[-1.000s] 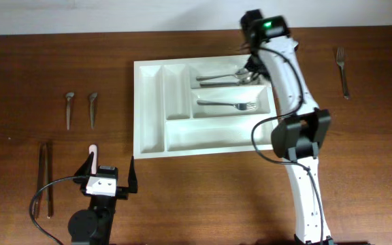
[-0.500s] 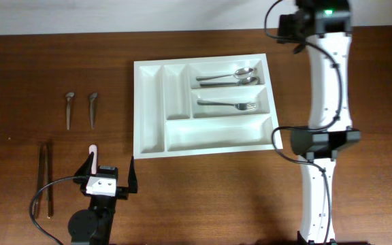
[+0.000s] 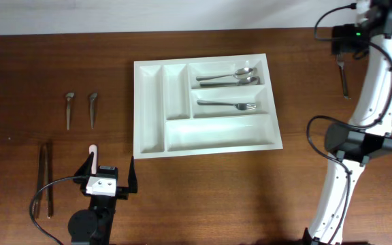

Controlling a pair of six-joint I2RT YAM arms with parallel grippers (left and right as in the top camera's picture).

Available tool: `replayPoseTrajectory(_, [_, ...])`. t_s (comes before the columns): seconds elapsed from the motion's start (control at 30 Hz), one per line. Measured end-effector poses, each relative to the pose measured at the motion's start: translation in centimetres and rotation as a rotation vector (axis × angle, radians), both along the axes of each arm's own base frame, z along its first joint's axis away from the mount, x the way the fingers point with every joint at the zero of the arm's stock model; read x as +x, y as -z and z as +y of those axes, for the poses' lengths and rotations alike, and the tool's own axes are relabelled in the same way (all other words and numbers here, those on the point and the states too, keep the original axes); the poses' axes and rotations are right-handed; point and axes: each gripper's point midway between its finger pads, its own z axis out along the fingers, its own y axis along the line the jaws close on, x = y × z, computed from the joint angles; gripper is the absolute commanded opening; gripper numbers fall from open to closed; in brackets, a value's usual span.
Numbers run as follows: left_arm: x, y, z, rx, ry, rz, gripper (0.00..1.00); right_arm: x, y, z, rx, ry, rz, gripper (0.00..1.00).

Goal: Pack container
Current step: 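Move the right gripper back over the remaining silver fork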

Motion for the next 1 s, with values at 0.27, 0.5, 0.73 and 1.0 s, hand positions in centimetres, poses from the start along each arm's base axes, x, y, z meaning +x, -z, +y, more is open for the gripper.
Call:
replayPoseTrajectory(0.27, [0.0,0.0,0.0,0.0,0.0,0.0,0.99,-0.2,2.1,-5.2,0.12,-0.004,-0.027,0.99])
replayPoseTrajectory(0.5, [0.0,0.0,0.0,0.0,0.0,0.0,0.99,0.6,5.2,-6.9,0.174,-0.004,-0.019,0.99])
replayPoseTrajectory(0.73, [0.0,0.0,0.0,0.0,0.0,0.0,0.99,3.3,9.6,-5.5,0.159,-0.052,-0.001,0.99])
replayPoseTrajectory(1.0, [0.0,0.0,0.0,0.0,0.0,0.0,0.99,5.6,10.0,-6.1,0.128,-0.042,-0.081,0.99])
